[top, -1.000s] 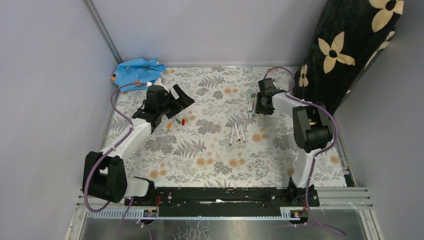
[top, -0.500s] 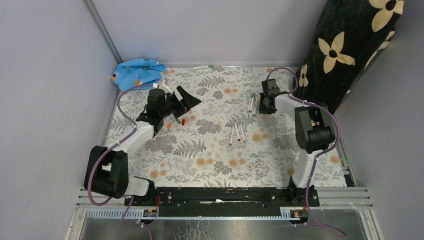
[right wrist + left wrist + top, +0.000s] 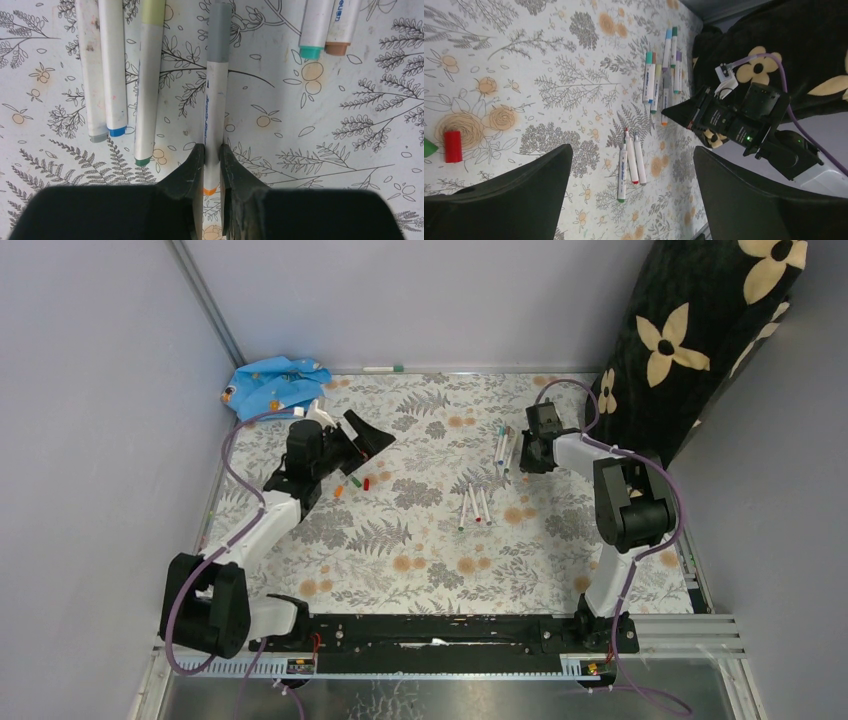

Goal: Open the pen caps

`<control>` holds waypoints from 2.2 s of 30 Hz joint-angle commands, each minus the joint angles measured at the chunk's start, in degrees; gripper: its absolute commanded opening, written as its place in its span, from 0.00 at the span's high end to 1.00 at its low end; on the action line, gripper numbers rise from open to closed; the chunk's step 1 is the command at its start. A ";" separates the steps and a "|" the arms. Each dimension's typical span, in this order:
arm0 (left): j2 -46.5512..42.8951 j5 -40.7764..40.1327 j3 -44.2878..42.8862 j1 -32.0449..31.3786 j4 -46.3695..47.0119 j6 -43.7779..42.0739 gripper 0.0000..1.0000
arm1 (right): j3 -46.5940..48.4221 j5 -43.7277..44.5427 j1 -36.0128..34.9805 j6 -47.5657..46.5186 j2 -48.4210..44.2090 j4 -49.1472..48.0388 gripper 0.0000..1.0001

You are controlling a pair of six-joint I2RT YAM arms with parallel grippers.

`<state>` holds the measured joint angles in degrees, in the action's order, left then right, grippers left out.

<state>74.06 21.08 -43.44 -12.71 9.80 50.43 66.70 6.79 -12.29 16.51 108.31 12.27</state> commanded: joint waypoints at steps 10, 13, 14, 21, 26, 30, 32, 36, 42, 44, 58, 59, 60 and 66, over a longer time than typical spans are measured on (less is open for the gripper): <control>-2.76 -8.64 -1.55 0.25 -5.32 -3.25 0.04 | -0.08 -1.42 0.25 -0.62 -4.68 4.28 1.00; -2.51 -8.70 -1.37 0.19 -5.60 -3.74 0.05 | -0.03 -2.01 0.02 -1.23 -6.05 4.32 1.00; -2.30 -8.61 -1.27 0.15 -5.58 -3.76 0.05 | 0.07 -1.98 -0.13 -1.45 -6.56 4.49 1.00; -1.10 -7.54 -1.92 -0.82 -5.58 -4.22 0.07 | 0.29 -2.65 -2.45 -3.05 -11.14 6.28 1.00; 1.01 -6.61 -3.98 -2.86 -6.10 -5.13 0.07 | 1.30 -4.03 -7.74 -4.70 -14.39 8.64 1.00; 3.30 -6.18 -6.09 -4.90 -6.78 -5.84 0.08 | 1.81 -6.15 -13.38 -4.32 -16.53 9.66 1.00; 4.12 -5.92 -6.81 -5.69 -6.81 -6.07 0.08 | 2.14 -6.31 -16.48 -3.76 -17.32 10.05 1.00; 5.66 -5.60 -8.21 -7.06 -7.03 -6.31 0.09 | 2.92 -6.63 -22.63 -1.78 -18.36 10.09 1.00; 6.95 -5.17 -9.17 -9.43 -7.21 -5.84 0.10 | 5.87 -8.45 -29.16 0.46 -17.62 9.40 1.00; 7.18 -5.03 -9.44 -9.97 -7.22 -5.58 0.11 | 7.08 -8.39 -30.85 1.14 -16.96 9.17 1.00; 8.97 -6.50 -10.85 -12.43 -7.69 -3.74 0.21 | 13.10 -7.80 -36.73 1.99 -13.36 8.65 1.00; 9.07 -6.44 -10.95 -12.43 -7.62 -3.62 0.23 | 13.01 -7.76 -36.81 2.04 -13.54 8.65 1.00; 9.17 -6.53 -10.96 -12.43 -7.61 -3.53 0.25 | 12.81 -7.75 -36.95 2.05 -13.68 8.58 1.00; 9.08 -7.64 -10.72 -12.43 -8.09 -2.70 0.40 | 10.76 -7.88 -37.36 2.65 -14.79 7.00 1.00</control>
<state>82.83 14.94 -52.66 -24.73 2.39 47.20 77.01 -1.04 -48.90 18.28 95.31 21.47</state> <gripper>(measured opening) 0.626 0.176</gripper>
